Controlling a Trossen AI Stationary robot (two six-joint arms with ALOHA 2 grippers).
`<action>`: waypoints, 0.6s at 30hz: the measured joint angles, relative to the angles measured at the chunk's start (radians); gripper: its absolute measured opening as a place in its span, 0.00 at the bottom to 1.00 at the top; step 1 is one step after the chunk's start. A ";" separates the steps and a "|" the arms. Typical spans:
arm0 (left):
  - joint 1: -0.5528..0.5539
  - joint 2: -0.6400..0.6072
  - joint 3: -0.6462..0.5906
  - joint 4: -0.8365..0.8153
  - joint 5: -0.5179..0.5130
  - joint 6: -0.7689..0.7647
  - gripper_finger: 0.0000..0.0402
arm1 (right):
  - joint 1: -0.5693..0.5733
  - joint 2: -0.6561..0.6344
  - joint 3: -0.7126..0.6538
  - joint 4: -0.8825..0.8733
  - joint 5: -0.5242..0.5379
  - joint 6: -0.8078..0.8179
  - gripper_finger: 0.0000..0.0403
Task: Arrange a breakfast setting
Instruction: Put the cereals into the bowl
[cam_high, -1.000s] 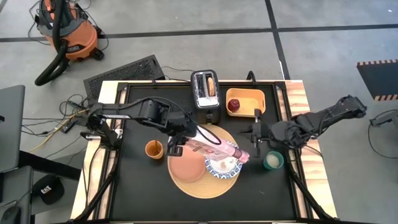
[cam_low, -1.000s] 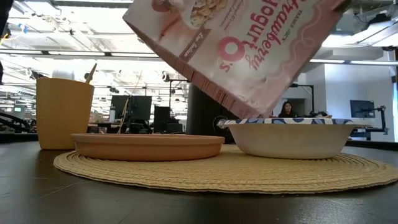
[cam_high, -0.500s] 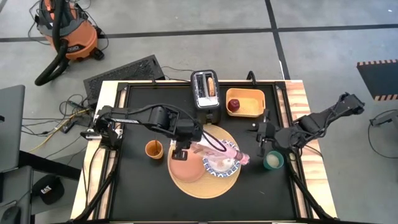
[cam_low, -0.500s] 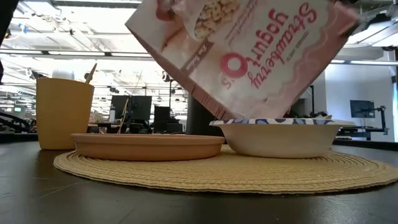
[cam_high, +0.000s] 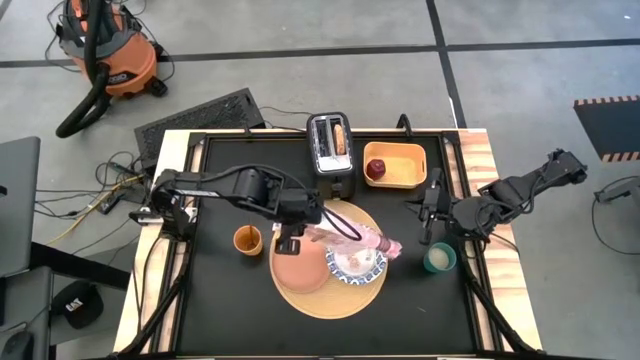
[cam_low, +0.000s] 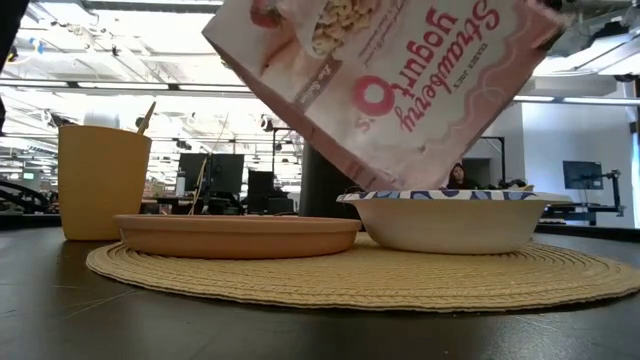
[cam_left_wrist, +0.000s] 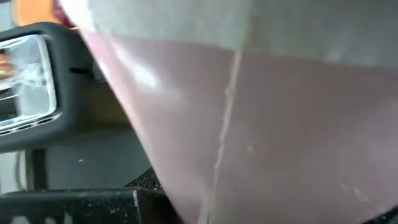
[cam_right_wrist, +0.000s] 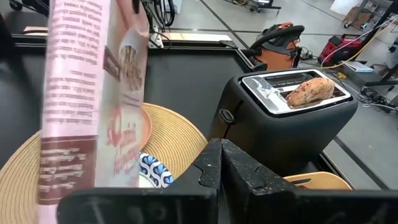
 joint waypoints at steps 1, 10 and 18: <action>0.001 0.000 0.000 0.000 0.014 -0.004 0.30 | 0.000 0.000 0.000 0.000 0.000 0.000 0.08; -0.005 0.000 0.000 -0.006 0.017 -0.009 0.30 | 0.000 0.000 0.000 -0.003 0.000 0.000 0.08; -0.007 0.000 0.000 -0.017 -0.003 -0.004 0.30 | 0.000 0.000 0.000 -0.002 0.000 0.000 0.06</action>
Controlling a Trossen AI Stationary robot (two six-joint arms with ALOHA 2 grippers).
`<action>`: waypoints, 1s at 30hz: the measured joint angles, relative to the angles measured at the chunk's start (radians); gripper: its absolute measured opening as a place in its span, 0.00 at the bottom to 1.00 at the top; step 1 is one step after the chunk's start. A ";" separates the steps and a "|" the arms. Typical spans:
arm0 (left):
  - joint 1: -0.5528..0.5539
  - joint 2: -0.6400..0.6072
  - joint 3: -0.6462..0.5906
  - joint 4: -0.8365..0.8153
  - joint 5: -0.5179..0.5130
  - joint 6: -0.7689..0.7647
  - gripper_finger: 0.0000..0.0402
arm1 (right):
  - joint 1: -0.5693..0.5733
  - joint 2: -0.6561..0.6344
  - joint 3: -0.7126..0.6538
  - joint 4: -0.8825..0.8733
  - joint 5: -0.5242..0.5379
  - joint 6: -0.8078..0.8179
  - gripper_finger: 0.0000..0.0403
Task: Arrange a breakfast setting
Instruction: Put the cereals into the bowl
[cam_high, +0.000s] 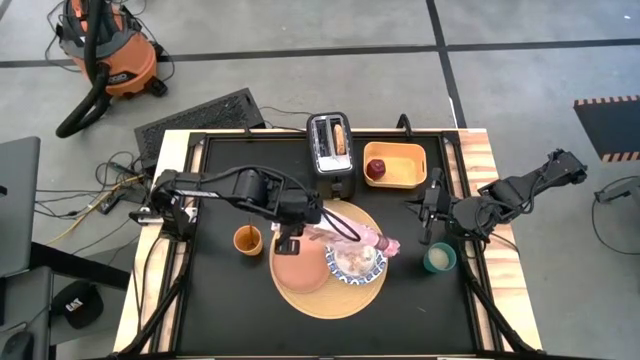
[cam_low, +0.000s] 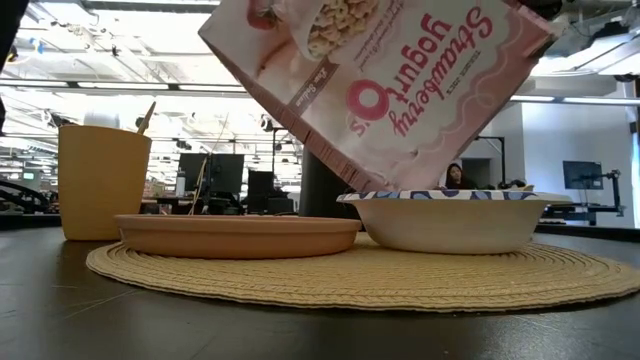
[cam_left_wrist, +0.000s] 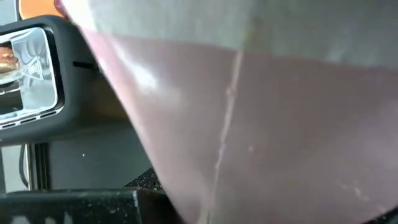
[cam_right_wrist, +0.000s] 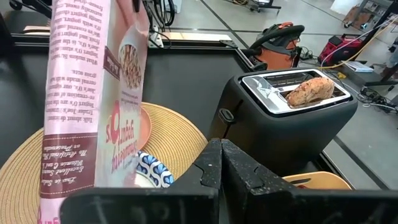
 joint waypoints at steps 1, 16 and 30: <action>0.001 0.000 0.000 0.001 0.001 0.007 0.30 | 0.000 0.000 0.000 0.000 0.000 0.000 0.06; 0.010 0.000 0.000 0.008 0.006 0.009 0.30 | 0.000 0.000 0.000 0.000 0.000 0.000 0.06; 0.009 -0.008 0.000 0.016 -0.002 -0.006 0.30 | 0.000 0.000 0.000 -0.006 0.000 0.000 0.06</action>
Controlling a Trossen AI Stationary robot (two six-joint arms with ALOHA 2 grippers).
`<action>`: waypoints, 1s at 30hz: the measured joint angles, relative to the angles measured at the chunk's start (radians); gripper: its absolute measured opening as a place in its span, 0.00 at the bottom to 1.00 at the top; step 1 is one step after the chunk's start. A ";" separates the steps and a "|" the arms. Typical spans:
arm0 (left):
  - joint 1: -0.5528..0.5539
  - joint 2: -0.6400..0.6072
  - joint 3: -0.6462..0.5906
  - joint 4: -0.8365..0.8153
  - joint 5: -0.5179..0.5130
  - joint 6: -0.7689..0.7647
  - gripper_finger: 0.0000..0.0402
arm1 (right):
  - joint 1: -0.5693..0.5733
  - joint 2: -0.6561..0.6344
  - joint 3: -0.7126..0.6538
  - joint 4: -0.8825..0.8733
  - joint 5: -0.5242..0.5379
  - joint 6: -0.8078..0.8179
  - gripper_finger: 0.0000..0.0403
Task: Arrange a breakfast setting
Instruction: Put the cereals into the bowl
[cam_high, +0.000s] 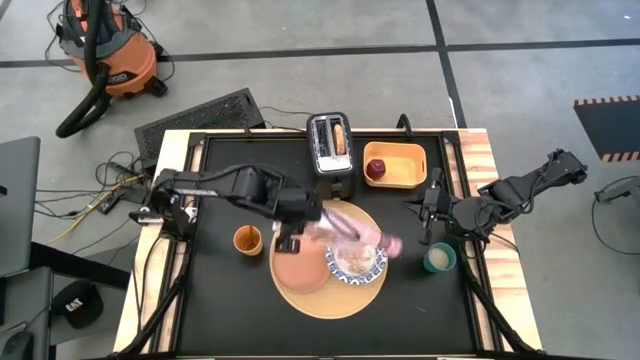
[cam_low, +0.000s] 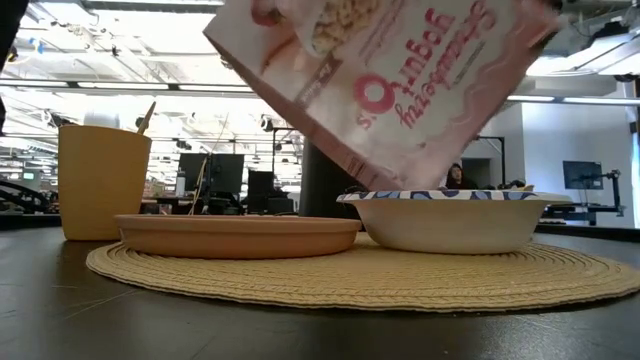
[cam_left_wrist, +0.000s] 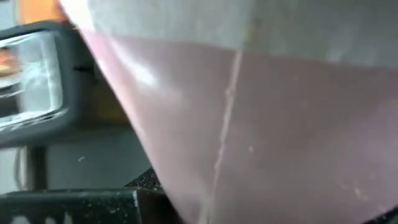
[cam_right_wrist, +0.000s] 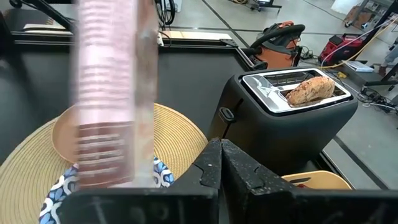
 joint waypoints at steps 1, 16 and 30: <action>0.003 -0.001 0.000 0.002 -0.012 0.000 0.30 | 0.000 0.000 0.000 0.000 0.000 0.000 0.07; -0.005 -0.006 0.000 -0.024 -0.004 -0.009 0.30 | -0.001 0.000 0.000 0.002 0.000 0.001 0.07; -0.009 -0.006 0.000 -0.020 -0.010 -0.009 0.30 | 0.000 0.000 0.000 0.002 0.000 0.003 0.08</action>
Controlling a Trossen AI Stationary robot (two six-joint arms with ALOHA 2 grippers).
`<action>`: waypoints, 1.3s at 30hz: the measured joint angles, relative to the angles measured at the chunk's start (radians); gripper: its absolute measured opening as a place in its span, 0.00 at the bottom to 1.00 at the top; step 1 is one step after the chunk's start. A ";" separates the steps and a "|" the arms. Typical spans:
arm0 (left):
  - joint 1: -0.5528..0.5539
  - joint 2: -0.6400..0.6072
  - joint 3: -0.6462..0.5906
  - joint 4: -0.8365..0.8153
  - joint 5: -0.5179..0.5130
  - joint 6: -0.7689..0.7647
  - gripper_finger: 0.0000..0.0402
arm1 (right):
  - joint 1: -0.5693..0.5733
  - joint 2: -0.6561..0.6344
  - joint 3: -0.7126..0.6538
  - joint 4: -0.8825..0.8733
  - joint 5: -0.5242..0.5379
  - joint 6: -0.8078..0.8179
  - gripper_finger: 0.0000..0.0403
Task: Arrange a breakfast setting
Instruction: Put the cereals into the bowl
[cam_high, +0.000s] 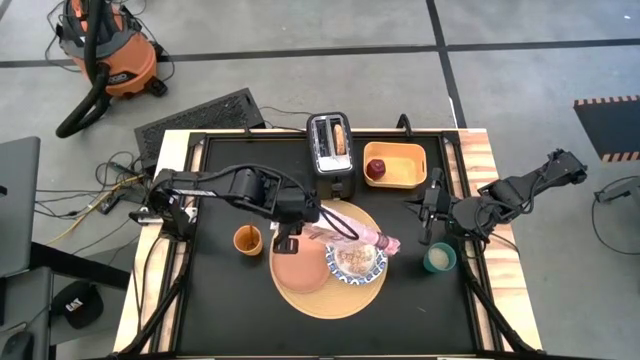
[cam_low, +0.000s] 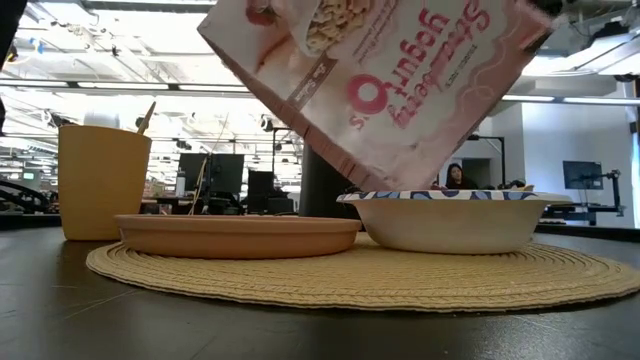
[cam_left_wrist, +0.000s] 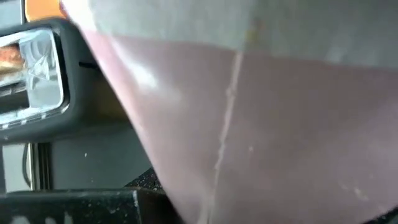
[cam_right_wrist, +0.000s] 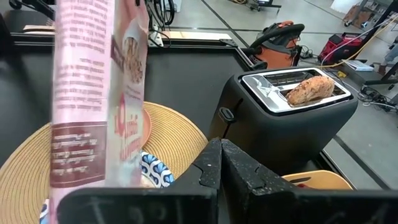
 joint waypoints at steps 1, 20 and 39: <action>0.000 0.000 0.000 0.007 0.007 -0.015 0.30 | 0.000 0.000 0.000 0.000 0.000 0.003 0.08; -0.013 -0.001 0.000 0.005 0.002 -0.014 0.30 | 0.000 0.000 0.000 0.000 0.000 -0.001 0.07; -0.019 -0.096 -0.030 0.030 0.035 0.014 0.30 | 0.000 0.000 0.000 0.000 0.000 -0.003 0.07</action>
